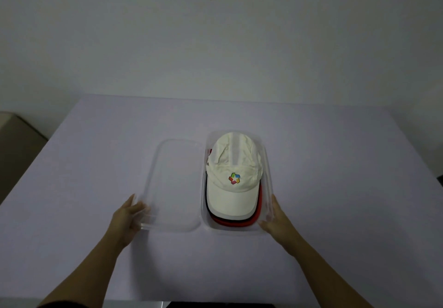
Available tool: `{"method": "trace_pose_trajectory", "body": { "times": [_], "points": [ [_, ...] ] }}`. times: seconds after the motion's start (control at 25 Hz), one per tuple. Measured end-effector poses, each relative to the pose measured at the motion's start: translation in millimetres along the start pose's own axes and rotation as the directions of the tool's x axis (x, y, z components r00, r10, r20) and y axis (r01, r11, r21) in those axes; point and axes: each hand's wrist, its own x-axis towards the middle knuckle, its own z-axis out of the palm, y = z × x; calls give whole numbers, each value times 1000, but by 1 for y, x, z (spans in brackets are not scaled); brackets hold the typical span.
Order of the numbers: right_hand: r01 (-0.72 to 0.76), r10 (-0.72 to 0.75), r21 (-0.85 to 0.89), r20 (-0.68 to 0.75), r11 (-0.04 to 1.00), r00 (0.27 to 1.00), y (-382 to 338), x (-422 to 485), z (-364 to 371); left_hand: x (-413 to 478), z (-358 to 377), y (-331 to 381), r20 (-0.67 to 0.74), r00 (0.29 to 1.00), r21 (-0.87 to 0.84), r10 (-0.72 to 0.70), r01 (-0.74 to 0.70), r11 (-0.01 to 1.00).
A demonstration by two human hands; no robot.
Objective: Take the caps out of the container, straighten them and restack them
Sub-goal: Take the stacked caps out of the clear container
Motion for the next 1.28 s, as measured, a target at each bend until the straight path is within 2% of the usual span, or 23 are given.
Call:
{"method": "trace_pose_trajectory", "body": {
  "times": [0.08, 0.2, 0.28, 0.32, 0.36, 0.4, 0.44, 0.48, 0.56, 0.64, 0.68, 0.84, 0.88, 1.0, 1.08, 1.12, 1.2, 1.28],
  "points": [
    [-17, 17, -12, 2, 1000, 1000, -2, 1, -1, 13, -4, -5, -18, 997, 231, 74, -67, 971],
    [-21, 22, -68, 16, 997, 1000, -5, 0, 1, 19, -8, -10, -46, 975, 564, 215, -153, 812],
    [11, -20, -289, -30, 957, 999, -15, -1, 3, 14, -3, -12, -86, 958, 678, 272, -143, 721],
    [62, -113, -461, -83, 885, 990, -22, -1, 3, 14, -1, -13, -108, 953, 720, 285, -123, 683],
    [153, -266, -617, -94, 772, 960, -30, 2, 4, 10, 4, -12, -123, 948, 787, 295, -88, 611],
    [258, -399, -727, -23, 636, 917, -36, 5, 6, 10, 6, -14, -112, 938, 860, 329, -74, 505],
    [344, -466, -795, 88, 499, 880, -42, 10, 9, 7, 11, -14, -80, 918, 916, 388, -86, 392],
    [384, -459, -840, 188, 383, 868, -46, 15, 13, 6, 18, -16, -26, 883, 932, 468, -147, 330],
    [362, -387, -899, 251, 248, 887, -49, 25, 23, -5, 49, -18, 115, 813, 876, 571, -354, 327],
    [315, -345, -930, 237, 190, 908, -54, 33, 28, -24, 91, -21, 263, 796, 769, 546, -514, 379],
    [308, -325, -934, 239, 179, 915, -56, 37, 29, -32, 110, -24, 321, 798, 729, 510, -551, 405],
    [321, -224, -938, 288, 128, 931, -66, 39, 27, -46, 152, -47, 375, 866, 699, 331, -499, 512],
    [319, -186, -936, 290, 149, 939, -68, 38, 26, -48, 155, -52, 363, 880, 688, 307, -475, 548],
    [286, -129, -909, 259, 303, 957, -73, 36, 28, -52, 157, -55, 278, 906, 661, 319, -421, 621],
    [279, -211, -887, 213, 368, 954, -78, 32, 31, -51, 157, -57, 259, 909, 657, 327, -414, 630],
    [291, -298, -873, 179, 392, 938, -81, 29, 31, -49, 156, -57, 260, 906, 660, 334, -419, 623],
    [359, -560, -839, 80, 409, 825, -85, 25, 20, -47, 156, -58, 265, 897, 667, 355, -436, 604],
    [421, -735, -803, -31, 422, 677, -87, 22, -4, -47, 156, -59, 262, 892, 665, 367, -443, 601]
  ]
}}
